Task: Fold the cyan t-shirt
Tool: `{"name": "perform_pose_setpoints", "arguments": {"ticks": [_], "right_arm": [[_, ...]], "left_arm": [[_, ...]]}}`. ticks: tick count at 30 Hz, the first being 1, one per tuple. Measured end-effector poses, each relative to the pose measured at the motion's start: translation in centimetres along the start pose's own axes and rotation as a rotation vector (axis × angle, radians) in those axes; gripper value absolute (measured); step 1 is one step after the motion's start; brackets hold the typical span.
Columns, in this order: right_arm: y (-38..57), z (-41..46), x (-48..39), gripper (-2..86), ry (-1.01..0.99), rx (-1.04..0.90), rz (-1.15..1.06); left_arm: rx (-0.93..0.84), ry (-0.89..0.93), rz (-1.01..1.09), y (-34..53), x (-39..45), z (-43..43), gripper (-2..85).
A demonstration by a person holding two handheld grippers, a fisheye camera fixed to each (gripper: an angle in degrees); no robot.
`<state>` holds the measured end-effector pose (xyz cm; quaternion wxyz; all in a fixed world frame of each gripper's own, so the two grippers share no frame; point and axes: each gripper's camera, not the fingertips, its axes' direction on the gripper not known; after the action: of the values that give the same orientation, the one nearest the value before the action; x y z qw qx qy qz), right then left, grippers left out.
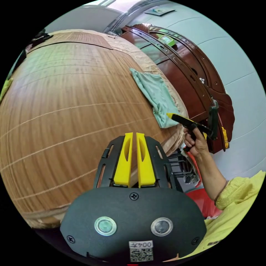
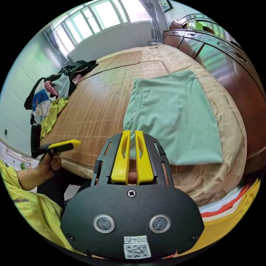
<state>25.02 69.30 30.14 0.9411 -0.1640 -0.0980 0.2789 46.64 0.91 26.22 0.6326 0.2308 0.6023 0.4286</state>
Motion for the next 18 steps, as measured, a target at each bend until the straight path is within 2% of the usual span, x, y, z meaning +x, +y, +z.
{"name": "perform_pose_setpoints", "arguments": {"ticks": [5, 10, 15, 18], "right_arm": [[3.7, 3.0, -3.4, 11.7, 0.049, -0.033, -0.078], [4.3, 4.8, -5.7, 5.1, 0.319, -0.075, -0.189], [6.7, 4.8, -5.0, 6.0, 0.254, -0.111, -0.18], [8.3, 2.2, -4.6, 7.5, 0.237, -0.007, -0.129]], "left_arm": [[0.03, -0.019, -0.098, 6.2, -2.2, -4.2, 1.1], [0.058, -0.027, -0.155, 9.6, -2.6, -6.5, 0.8], [0.094, -0.062, -0.181, 11.7, -2.4, -8.5, 0.7], [0.105, -0.077, -0.187, 12.4, -1.9, -9.1, 0.6]]}}
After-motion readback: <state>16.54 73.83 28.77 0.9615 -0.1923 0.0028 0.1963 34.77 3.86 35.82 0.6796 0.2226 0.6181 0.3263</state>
